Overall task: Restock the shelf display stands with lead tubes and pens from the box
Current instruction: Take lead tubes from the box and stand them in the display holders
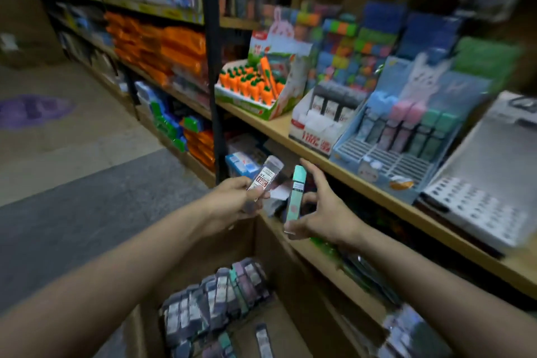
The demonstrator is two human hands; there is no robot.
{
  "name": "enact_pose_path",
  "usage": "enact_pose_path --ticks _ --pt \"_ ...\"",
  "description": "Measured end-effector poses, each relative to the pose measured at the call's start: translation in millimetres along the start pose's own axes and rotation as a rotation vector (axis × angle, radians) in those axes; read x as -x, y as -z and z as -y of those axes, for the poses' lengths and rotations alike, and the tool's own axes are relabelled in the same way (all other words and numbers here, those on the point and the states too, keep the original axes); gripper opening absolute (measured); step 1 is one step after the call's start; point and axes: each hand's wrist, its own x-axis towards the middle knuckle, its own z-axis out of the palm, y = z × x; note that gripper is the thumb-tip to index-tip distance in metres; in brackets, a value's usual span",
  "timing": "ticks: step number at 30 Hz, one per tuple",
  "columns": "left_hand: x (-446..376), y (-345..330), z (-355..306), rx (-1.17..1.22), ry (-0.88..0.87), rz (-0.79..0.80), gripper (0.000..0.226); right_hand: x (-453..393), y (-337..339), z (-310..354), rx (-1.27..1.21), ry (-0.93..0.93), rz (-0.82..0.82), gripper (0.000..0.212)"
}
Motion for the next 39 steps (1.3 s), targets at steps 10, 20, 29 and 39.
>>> enact_pose_path --ticks 10,20,29,39 --pt "-12 -102 -45 0.178 -0.135 0.242 0.015 42 120 66 0.292 0.184 -0.433 0.056" --pt "-21 -146 -65 0.199 -0.173 0.322 0.019 44 208 92 0.909 0.234 -0.756 0.043" --pt "-39 -144 -70 0.217 -0.185 0.270 0.024 -1 198 55 1.030 0.238 -0.721 0.047" --pt "-51 -142 -66 0.216 -0.171 0.263 0.021 -11 200 45 1.062 0.216 -0.784 0.026"
